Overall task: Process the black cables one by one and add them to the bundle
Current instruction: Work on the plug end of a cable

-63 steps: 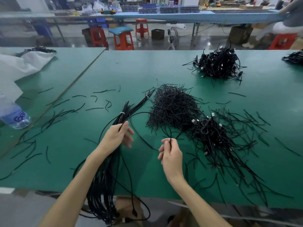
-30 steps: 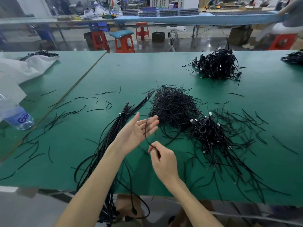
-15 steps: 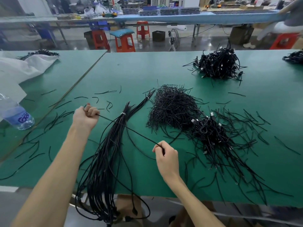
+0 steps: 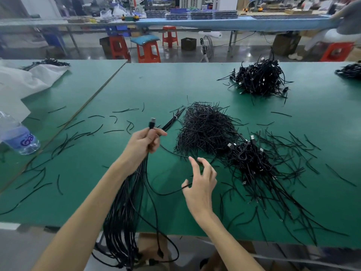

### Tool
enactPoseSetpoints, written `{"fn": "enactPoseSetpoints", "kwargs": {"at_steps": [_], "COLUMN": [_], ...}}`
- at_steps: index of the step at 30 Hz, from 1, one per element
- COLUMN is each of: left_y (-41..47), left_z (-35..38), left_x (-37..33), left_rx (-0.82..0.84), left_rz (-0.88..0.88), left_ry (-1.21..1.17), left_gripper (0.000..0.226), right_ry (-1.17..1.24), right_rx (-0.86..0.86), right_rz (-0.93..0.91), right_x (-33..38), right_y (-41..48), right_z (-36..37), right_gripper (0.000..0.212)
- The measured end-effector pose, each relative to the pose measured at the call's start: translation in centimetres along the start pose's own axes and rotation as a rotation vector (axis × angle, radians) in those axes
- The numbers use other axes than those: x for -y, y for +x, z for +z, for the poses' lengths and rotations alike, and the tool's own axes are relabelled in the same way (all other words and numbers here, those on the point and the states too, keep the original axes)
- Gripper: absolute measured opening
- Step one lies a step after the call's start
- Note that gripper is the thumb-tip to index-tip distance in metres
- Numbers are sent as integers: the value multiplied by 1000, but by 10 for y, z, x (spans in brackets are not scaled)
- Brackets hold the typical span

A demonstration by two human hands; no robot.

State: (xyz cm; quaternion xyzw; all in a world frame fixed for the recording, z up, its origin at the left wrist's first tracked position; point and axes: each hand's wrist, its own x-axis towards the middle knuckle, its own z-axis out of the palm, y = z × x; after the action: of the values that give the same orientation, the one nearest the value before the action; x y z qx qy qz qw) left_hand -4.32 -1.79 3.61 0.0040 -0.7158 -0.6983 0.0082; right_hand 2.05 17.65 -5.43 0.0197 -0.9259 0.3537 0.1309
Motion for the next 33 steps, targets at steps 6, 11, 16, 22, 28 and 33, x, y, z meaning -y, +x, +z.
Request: {"fn": "enactPoseSetpoints", "kwargs": {"at_steps": [6, 11, 16, 22, 28, 33], "left_y": [-8, -12, -5, -9, -37, -48], "left_z": [30, 26, -4, 9, 72, 77], "left_x": [-10, -16, -39, -31, 0, -6], "left_rx": [58, -89, -591, -493, -193, 31], "left_rz": [26, 57, 278, 176, -149, -139], "left_ry": [-171, -255, -640, -819, -1171, -1104], "left_gripper": [27, 29, 24, 25, 22, 22], "right_ry": [-192, -374, -395, -231, -74, 165], "right_rx": [30, 32, 62, 193, 178, 181], "right_rz": [-141, -361, -442, -626, -585, -333], "right_x": [4, 6, 6, 7, 12, 9], "right_y": [-5, -12, -15, -17, -17, -12], "right_z": [4, 7, 8, 8, 6, 2], "right_gripper": [86, 95, 89, 70, 56, 17]}}
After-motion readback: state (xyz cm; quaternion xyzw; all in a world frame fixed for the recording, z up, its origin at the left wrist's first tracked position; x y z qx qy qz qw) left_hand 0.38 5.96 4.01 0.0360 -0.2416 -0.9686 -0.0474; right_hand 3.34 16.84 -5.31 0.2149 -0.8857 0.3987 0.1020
